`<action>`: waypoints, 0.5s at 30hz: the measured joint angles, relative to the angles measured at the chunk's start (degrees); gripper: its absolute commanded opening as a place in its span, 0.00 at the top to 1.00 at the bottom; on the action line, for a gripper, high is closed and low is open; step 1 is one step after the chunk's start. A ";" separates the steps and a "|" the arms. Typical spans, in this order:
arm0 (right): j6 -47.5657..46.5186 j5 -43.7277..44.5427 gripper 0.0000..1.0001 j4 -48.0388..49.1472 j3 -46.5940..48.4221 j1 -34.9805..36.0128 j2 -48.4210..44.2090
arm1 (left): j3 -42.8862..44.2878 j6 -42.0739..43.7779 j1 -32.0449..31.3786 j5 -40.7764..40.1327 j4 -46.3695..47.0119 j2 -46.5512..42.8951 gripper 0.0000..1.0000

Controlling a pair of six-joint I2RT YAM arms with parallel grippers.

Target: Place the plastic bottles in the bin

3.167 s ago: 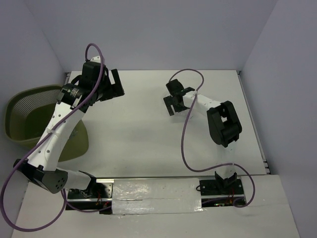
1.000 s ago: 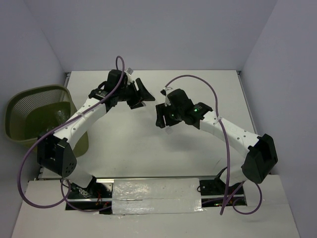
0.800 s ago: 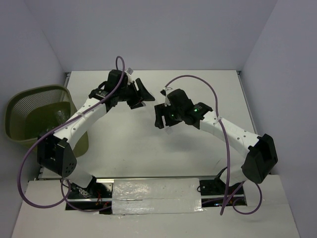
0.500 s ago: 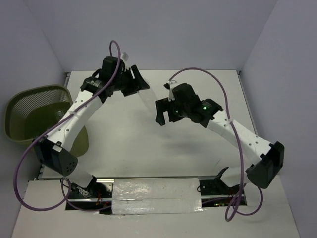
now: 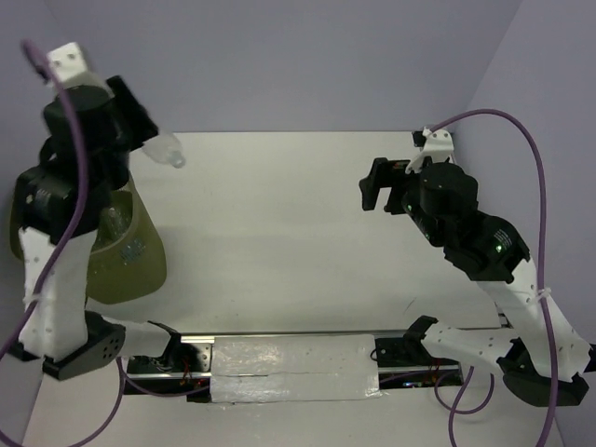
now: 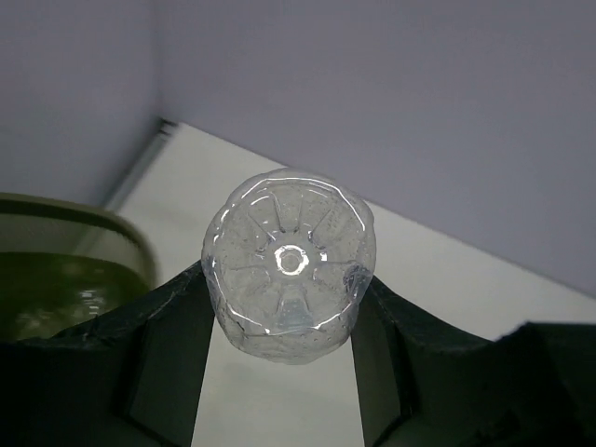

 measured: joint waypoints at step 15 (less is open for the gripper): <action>2.56 1.22 0.00 0.39 -4.55 0.00 3.82 | -32.02 41.77 1.20 -44.22 45.88 -26.64 1.00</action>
